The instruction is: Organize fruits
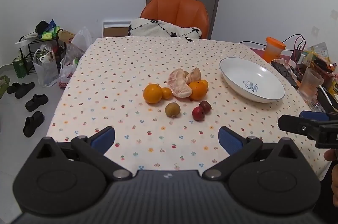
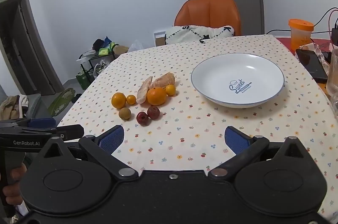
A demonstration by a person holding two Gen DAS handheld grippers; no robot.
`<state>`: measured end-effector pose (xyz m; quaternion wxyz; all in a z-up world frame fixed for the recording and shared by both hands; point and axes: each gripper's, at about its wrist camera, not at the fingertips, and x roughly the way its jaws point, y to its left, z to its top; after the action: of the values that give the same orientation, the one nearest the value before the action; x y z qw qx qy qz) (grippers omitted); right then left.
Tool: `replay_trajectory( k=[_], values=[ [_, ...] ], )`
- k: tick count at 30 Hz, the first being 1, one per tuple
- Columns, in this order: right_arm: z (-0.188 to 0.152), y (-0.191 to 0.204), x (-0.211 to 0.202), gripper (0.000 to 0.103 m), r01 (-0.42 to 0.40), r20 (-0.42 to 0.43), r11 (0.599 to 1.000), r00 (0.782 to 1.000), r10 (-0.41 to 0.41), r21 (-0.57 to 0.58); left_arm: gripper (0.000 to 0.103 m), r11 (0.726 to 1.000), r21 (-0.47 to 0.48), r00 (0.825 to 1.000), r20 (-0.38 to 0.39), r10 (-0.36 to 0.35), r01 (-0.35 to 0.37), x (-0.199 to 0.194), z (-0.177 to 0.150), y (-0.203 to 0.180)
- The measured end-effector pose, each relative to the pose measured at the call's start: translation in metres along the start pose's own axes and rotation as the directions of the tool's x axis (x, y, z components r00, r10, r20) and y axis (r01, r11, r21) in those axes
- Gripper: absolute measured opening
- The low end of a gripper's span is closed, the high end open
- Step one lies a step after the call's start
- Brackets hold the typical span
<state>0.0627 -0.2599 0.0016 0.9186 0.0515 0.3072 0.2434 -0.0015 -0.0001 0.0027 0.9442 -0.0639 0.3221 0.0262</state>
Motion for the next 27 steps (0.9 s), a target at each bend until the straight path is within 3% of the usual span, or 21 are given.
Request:
replay_trajectory(
  k=[27],
  values=[
    [0.001,-0.004,-0.004,0.103,0.034,0.001,0.999,0.999,-0.034,-0.002,0.103,1.000,0.005,0.999,0.030,0.015,-0.016,-0.011,0.005,-0.005]
  ],
)
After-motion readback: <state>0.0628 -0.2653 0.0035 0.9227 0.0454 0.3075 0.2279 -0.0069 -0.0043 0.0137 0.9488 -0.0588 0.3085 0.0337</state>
